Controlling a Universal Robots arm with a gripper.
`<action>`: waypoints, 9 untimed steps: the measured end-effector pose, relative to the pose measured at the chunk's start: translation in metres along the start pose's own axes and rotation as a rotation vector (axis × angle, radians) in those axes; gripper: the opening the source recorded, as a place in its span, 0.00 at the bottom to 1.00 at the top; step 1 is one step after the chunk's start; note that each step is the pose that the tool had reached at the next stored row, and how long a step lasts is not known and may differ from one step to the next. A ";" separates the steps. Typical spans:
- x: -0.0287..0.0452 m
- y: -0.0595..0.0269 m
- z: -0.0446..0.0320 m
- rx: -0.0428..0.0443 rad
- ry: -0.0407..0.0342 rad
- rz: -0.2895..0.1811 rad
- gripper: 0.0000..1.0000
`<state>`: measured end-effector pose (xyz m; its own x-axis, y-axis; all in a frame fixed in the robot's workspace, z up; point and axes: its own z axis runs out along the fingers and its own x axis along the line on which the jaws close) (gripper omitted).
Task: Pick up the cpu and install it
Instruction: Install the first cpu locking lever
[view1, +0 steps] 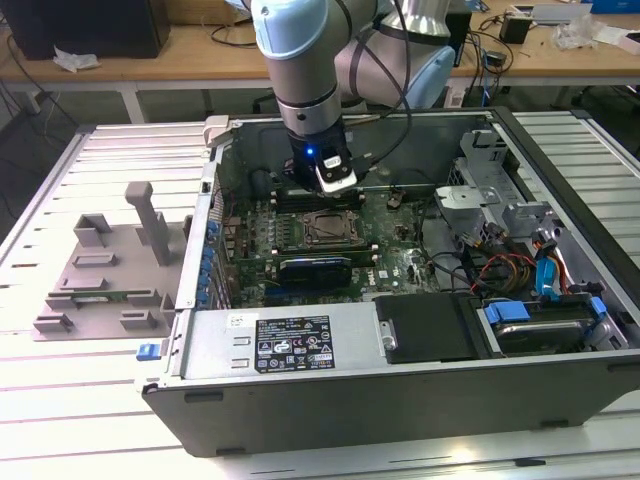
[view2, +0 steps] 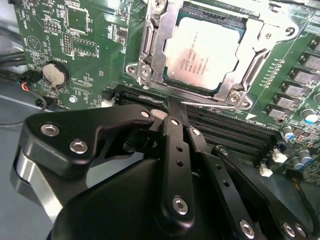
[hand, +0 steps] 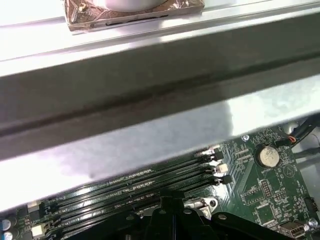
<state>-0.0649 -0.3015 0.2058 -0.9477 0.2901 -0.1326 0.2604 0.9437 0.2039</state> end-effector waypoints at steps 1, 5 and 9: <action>0.0030 -0.0003 -0.0005 -0.0021 -0.0086 0.001 0.11; 0.0072 -0.0013 -0.0005 -0.0034 -0.0233 0.003 0.11; 0.0091 -0.0023 0.0032 0.0109 -0.0363 0.000 0.11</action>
<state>-0.0735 -0.3005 0.2010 -0.9404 0.2957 -0.1678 0.2627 0.9453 0.1933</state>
